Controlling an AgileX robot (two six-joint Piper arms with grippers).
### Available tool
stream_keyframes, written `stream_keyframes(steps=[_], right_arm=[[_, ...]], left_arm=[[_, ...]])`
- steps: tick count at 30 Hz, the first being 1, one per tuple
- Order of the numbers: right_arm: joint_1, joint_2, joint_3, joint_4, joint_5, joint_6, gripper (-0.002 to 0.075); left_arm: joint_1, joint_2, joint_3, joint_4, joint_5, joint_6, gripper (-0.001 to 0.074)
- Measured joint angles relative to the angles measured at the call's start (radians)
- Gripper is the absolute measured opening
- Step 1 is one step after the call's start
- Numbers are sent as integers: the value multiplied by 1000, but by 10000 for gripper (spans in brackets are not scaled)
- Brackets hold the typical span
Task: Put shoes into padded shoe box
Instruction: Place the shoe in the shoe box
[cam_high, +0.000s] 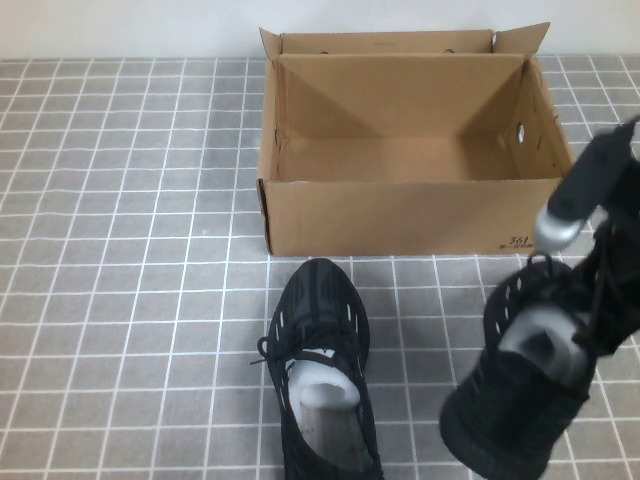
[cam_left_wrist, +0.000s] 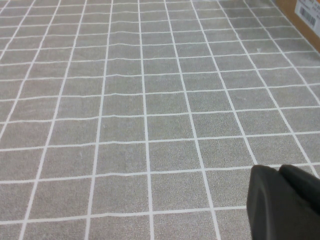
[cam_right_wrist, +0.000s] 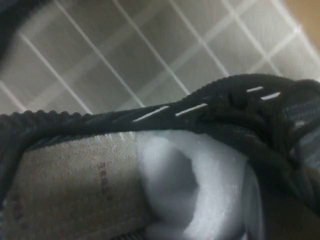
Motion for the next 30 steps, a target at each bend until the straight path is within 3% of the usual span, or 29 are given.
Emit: stream_keyframes(steps=[3, 7, 13, 19, 24, 30], right_arm=[[0, 0, -114, 68, 70, 36, -6], [0, 0, -229, 135, 32, 63, -6], [0, 18, -300, 181, -210, 103, -6], [0, 124, -348, 242, -452, 322, -6], [0, 226, -410, 201, -610, 569, -1], [0, 358, -550, 25, -555, 740, -1]], left_arm=[[0, 0, 0, 0, 0, 0, -4], [0, 0, 0, 0, 0, 0, -4], [0, 0, 0, 0, 0, 0, -4], [0, 0, 0, 0, 0, 0, -4], [0, 0, 0, 0, 0, 0, -4], [0, 0, 0, 0, 0, 0, -4]])
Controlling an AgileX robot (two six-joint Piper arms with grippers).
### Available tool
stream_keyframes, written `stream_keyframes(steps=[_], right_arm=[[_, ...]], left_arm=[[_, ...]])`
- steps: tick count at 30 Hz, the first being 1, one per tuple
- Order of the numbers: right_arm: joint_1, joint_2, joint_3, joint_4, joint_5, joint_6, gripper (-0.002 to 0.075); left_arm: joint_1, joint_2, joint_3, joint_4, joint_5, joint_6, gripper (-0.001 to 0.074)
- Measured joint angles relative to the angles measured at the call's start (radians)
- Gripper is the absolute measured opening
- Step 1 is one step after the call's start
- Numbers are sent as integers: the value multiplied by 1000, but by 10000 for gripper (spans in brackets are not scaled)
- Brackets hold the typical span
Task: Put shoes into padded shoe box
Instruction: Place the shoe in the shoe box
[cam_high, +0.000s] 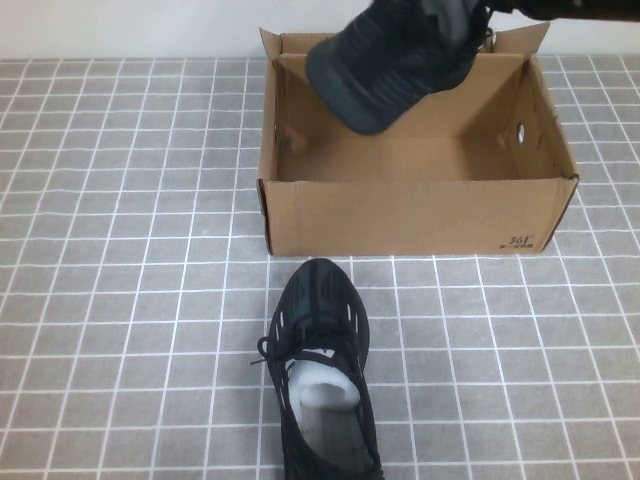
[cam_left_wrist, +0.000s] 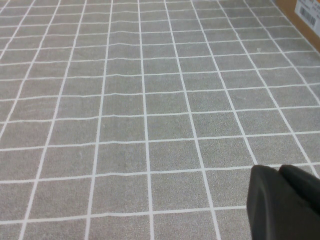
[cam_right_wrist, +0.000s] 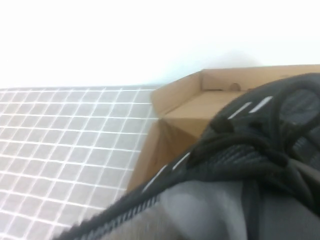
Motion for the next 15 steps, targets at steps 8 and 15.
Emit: stream_keyframes(steps=[8, 15], right_arm=[[29, 156, -290, -460, 370, 238, -1], [24, 279, -435, -433, 437, 350, -2]], left_arm=[[0, 0, 0, 0, 0, 0, -4], [0, 0, 0, 0, 0, 0, -4]])
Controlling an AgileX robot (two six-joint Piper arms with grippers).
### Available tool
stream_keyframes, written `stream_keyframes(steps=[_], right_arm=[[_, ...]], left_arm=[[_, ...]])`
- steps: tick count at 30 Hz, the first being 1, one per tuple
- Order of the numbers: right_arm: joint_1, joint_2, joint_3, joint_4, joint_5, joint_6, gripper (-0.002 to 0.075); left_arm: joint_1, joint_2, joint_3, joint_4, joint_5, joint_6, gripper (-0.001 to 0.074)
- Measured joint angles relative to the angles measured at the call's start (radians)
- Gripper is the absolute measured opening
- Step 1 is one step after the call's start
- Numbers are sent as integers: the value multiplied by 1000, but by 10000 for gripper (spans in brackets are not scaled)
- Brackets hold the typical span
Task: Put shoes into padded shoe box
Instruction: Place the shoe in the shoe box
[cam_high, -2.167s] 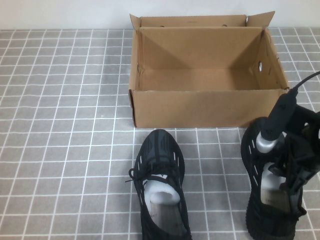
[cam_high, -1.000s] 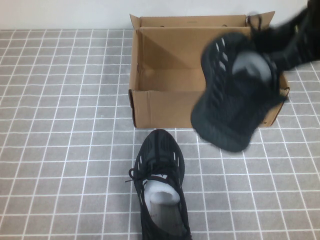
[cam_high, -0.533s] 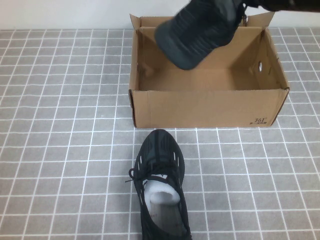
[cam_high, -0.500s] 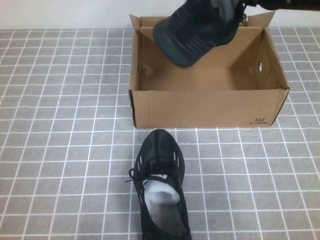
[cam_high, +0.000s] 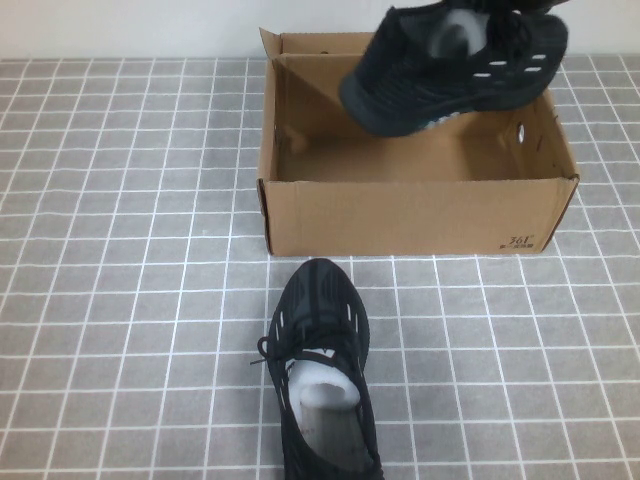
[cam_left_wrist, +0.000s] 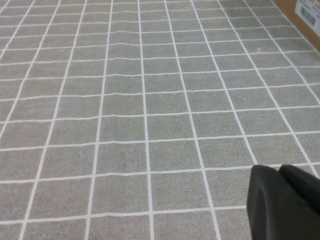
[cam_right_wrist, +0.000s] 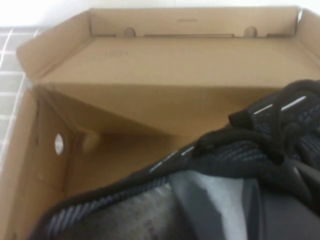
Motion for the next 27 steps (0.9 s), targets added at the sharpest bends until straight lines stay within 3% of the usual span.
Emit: stream_keyframes(steps=[16, 27], right_arm=[[-8, 140, -19, 12, -189, 153, -2], [-12, 196, -19, 20, -271, 113, -2]], left_arm=[[0, 0, 0, 0, 0, 0, -4], [0, 0, 0, 0, 0, 0, -4]])
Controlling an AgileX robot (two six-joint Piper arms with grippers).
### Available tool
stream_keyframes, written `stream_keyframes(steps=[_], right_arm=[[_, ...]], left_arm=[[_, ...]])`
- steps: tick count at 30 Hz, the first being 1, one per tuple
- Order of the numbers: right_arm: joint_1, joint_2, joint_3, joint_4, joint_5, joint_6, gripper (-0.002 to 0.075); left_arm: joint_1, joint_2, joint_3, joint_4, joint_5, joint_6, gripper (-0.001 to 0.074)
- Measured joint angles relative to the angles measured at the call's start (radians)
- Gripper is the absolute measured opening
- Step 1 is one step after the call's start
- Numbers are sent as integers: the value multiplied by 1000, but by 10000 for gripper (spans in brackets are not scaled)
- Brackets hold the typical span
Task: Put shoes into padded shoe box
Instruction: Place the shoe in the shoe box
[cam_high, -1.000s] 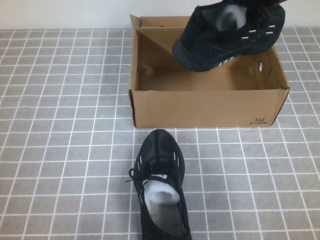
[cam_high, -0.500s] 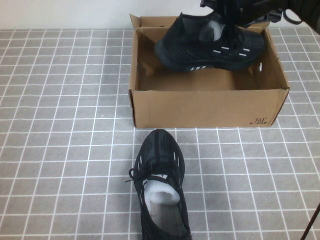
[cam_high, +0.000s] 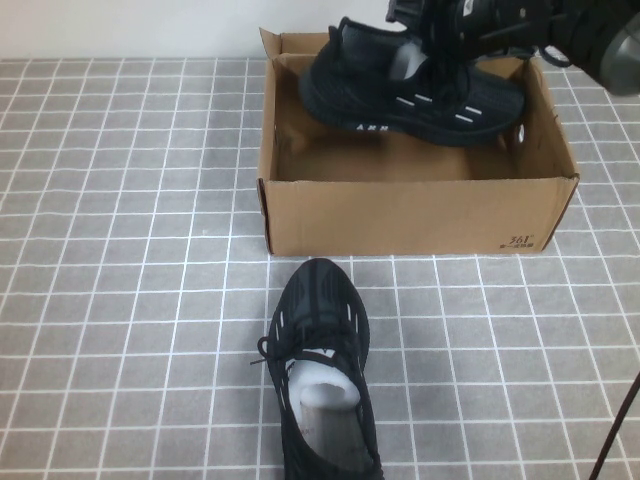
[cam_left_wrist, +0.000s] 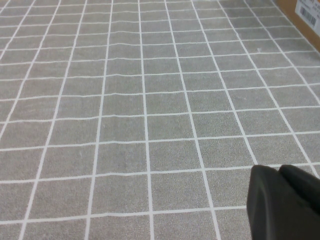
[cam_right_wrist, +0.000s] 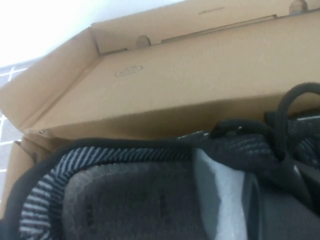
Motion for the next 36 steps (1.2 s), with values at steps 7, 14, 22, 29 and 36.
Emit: stream_keyframes(steps=[7, 14, 22, 29, 36], right_arm=[[-4, 39, 0, -12, -58, -40, -2], [-4, 76, 0, 0, -110, -143, -2], [-4, 111, 0, 67, -119, -233, -3], [-4, 112, 0, 239, -147, -437, -3], [-4, 114, 0, 276, -147, -489, -3]], left_arm=[[0, 0, 0, 0, 0, 0, -4], [0, 0, 0, 0, 0, 0, -4], [0, 0, 0, 0, 0, 0, -4], [0, 0, 0, 0, 0, 0, -4], [0, 0, 0, 0, 0, 0, -4]])
